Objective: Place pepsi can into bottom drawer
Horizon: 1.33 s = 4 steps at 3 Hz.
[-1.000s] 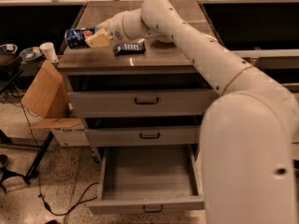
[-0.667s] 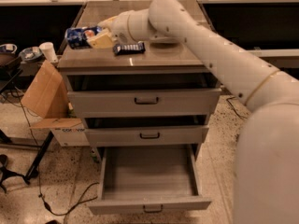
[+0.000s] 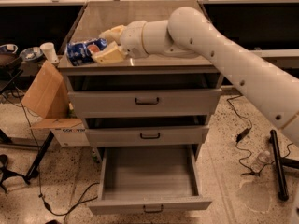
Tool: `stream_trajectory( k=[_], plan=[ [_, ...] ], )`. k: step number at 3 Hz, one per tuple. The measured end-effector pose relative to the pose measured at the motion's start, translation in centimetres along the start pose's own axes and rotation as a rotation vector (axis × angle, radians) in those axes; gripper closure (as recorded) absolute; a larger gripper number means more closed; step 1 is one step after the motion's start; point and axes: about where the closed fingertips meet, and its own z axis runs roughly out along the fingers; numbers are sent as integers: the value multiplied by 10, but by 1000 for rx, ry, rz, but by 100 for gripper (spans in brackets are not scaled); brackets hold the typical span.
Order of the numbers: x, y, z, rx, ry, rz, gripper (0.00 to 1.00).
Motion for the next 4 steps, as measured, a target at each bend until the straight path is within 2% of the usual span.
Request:
stream_trajectory(
  k=[1,2,3,4],
  plan=[
    [14,32,-24,-45,19,-49,100],
    [42,61,-32,-100,89,-69,100],
    [90,82,-22,-138,184,-32,100],
    [139,100,-2,-163,308,15,100]
  ],
)
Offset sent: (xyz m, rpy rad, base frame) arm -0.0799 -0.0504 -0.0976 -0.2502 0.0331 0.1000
